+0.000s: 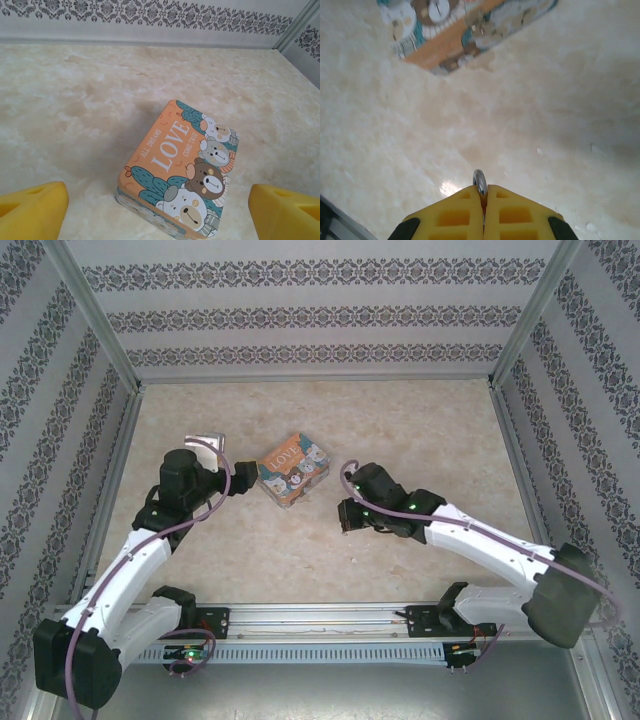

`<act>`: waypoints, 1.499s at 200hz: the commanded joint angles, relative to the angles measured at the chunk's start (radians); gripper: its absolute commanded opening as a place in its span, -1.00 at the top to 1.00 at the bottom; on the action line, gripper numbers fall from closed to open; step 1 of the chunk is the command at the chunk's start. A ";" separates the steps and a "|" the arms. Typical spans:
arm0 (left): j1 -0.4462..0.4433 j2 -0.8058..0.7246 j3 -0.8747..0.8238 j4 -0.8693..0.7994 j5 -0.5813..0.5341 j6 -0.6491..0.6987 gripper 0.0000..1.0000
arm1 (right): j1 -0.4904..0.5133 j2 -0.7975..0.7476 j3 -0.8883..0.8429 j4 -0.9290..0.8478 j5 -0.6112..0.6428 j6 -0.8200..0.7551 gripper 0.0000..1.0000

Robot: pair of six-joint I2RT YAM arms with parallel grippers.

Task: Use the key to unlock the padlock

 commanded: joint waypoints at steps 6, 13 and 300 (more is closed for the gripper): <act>0.008 -0.039 -0.033 0.093 -0.031 0.036 -0.92 | 0.048 0.082 0.079 -0.138 0.008 -0.028 1.00; 0.008 -0.045 -0.036 0.095 -0.036 0.039 -0.92 | 0.061 0.108 0.096 -0.153 0.003 -0.036 1.00; 0.008 -0.084 -0.167 0.188 -0.074 0.007 -0.99 | 0.125 0.588 0.239 -0.071 -0.201 -0.041 1.00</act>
